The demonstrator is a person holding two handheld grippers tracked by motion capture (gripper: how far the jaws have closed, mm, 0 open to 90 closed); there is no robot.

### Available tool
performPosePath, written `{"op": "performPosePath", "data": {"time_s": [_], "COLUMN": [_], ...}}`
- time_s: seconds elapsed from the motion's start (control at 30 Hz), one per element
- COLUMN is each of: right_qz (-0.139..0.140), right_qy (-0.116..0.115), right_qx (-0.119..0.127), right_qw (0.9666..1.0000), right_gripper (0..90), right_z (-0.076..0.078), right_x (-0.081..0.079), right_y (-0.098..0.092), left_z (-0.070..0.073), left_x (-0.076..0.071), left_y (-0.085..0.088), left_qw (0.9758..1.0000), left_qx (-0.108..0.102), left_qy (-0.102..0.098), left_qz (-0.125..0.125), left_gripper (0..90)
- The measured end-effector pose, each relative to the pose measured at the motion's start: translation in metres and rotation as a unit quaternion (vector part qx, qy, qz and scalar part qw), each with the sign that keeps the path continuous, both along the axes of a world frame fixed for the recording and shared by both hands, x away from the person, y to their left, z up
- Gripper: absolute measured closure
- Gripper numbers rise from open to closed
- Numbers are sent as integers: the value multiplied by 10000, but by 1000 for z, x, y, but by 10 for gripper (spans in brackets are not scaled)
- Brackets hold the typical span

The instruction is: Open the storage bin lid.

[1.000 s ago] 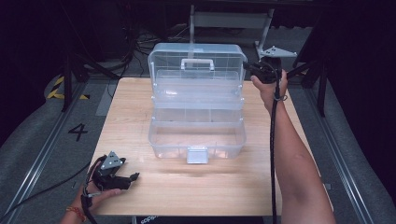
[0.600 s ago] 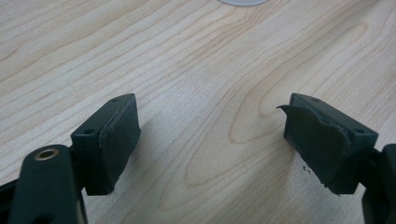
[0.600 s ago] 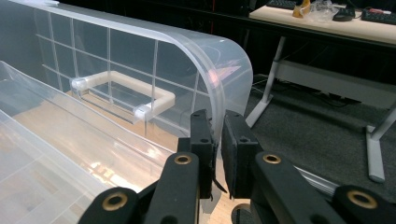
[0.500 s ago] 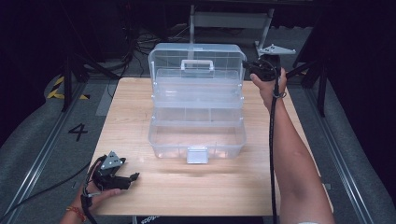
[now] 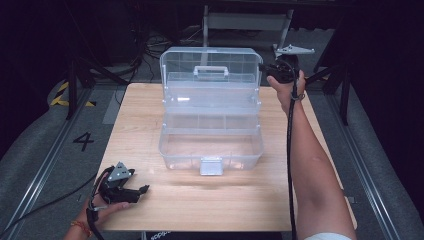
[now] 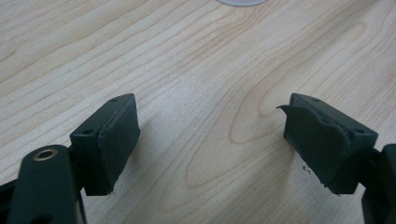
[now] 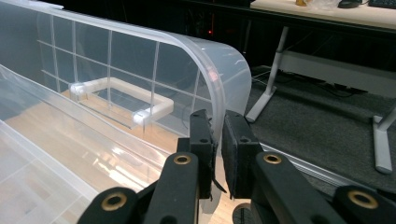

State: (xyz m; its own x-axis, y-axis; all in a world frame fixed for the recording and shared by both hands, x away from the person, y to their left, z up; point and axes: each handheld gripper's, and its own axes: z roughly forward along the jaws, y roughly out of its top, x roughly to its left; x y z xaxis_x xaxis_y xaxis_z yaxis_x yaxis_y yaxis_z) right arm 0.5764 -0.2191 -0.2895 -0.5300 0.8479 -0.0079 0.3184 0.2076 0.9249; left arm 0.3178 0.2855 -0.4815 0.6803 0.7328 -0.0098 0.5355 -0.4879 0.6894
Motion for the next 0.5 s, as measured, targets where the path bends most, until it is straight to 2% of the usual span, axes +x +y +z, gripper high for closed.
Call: {"op": "performPosePath", "data": {"time_s": [0.27,0.5], "right_qz": [-48,-61], "right_qy": [123,182], "right_qx": [14,-79], "right_qw": [9999,9998], "right_gripper": [828,823], "right_z": [-1,-2], "right_x": [9,17], "right_y": [1,3], "left_z": [0,0], "left_x": [0,0], "left_y": [0,0], "left_qw": [10000,10000], "left_qx": [6,14], "left_qy": [-4,-14], "left_qz": [16,20], "left_gripper": [188,188]}}
